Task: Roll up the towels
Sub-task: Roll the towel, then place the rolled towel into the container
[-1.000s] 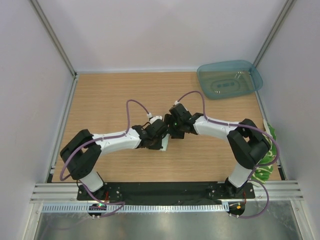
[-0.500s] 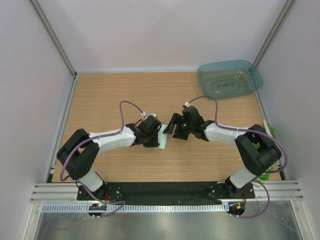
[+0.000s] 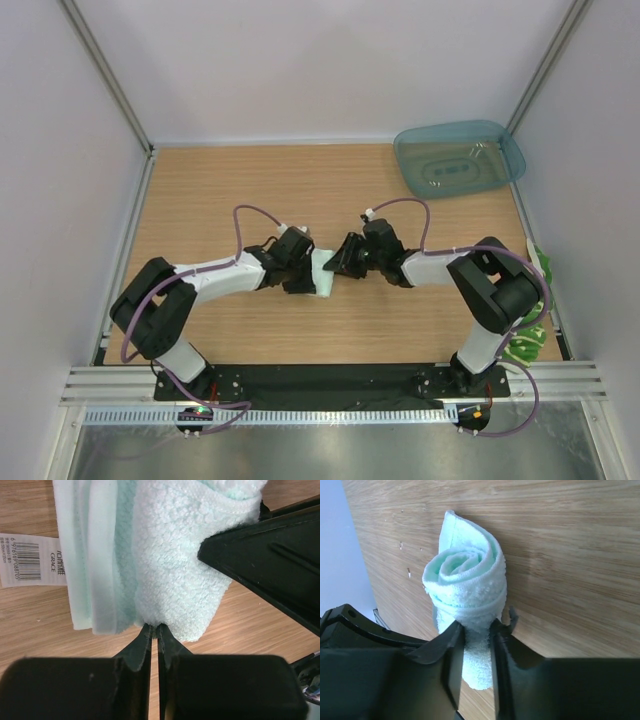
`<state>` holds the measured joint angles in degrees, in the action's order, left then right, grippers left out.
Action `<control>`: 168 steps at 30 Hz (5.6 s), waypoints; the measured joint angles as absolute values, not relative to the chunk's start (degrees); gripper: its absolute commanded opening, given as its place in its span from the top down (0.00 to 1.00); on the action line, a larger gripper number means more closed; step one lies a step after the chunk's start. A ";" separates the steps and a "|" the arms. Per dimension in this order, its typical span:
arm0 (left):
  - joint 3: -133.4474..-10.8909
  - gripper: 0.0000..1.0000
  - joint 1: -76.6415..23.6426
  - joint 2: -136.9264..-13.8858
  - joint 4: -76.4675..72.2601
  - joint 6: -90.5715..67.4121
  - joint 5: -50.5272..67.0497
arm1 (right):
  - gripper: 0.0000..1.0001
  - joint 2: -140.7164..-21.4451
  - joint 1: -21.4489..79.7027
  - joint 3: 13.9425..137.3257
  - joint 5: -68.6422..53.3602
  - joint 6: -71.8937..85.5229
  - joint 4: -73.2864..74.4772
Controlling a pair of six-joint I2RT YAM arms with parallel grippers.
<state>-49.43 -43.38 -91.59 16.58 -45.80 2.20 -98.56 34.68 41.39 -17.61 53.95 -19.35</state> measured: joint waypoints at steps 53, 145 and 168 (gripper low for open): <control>-66.50 0.39 -64.01 -103.68 29.10 -40.71 -27.59 | 0.92 -95.07 36.14 51.11 -10.59 52.40 9.17; -24.08 1.00 -8.69 -103.90 -35.11 -64.07 55.33 | 0.49 -115.22 41.25 59.27 -27.57 41.71 -22.61; -24.97 0.54 -8.64 -75.85 -4.21 -56.23 39.42 | 0.99 -110.98 29.45 67.11 -35.20 35.46 -8.27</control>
<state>-24.97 -8.64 -75.85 -4.21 -56.23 39.42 -110.98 29.45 67.11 -35.20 35.46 -8.27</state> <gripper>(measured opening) 0.455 0.242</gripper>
